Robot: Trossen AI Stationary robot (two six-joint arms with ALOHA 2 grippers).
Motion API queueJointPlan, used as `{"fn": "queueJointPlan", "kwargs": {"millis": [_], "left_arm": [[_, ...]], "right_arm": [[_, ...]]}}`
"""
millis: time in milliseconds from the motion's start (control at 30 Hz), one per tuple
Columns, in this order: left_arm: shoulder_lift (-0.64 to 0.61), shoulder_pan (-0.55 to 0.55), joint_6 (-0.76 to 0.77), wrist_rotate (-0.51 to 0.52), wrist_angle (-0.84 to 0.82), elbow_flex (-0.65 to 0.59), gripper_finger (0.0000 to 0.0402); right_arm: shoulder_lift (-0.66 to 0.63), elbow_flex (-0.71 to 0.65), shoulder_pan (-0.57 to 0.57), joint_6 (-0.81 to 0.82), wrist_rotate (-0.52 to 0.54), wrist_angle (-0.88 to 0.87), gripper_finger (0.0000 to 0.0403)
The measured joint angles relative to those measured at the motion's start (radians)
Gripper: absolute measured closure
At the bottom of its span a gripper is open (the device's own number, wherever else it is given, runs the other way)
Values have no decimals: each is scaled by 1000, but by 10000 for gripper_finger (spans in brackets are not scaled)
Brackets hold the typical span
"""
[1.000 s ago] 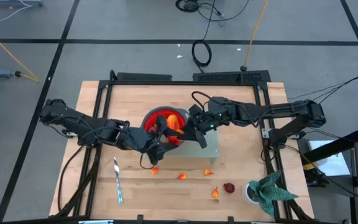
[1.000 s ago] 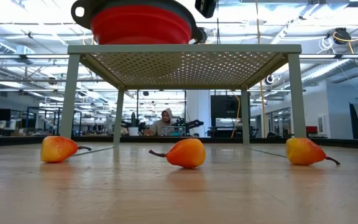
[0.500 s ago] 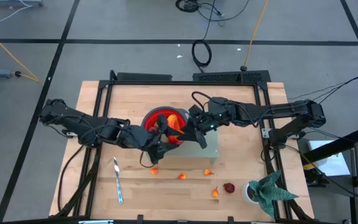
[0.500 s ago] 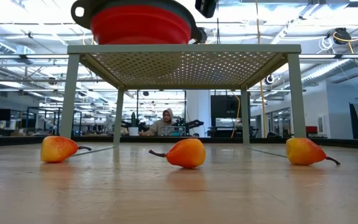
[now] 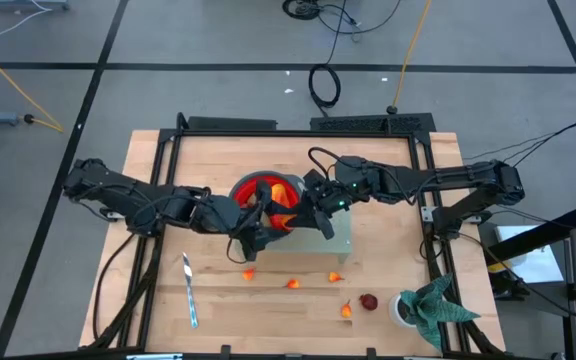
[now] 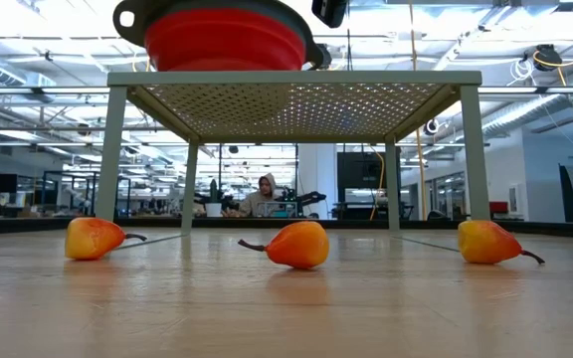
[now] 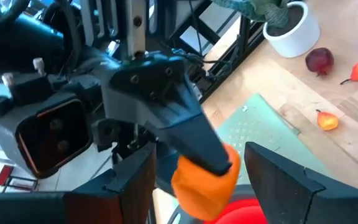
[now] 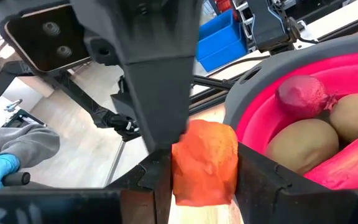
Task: Pick & Place Fruit
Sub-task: Put the orange fruit into the strainer
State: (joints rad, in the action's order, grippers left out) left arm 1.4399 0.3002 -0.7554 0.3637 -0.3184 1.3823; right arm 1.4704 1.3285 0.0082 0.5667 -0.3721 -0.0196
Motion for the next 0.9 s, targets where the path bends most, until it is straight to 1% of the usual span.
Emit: {"fn": "queueJointPlan", "kwargs": {"millis": [167,267,333,533,633,733,900], "left_arm": [[0,-6,1,-10,-5,0,158],[0,-16,1,-29,-8,0,163],[0,-19,1,-31,-10,0,178],[0,-23,1,-55,-9,0,248],[0,-24,2,-55,-9,0,275],[0,-25,4,-54,-16,0,287],[0,-25,5,-51,-19,0,282]], "right_arm": [[0,0,0,-1,-28,3,277],[0,0,0,3,-27,8,277],[0,0,0,3,-27,8,277],[0,0,0,3,-46,8,277],[0,0,0,3,-48,8,277],[0,0,-1,-2,-47,8,277],[0,-1,-1,-3,-47,8,273]]}}
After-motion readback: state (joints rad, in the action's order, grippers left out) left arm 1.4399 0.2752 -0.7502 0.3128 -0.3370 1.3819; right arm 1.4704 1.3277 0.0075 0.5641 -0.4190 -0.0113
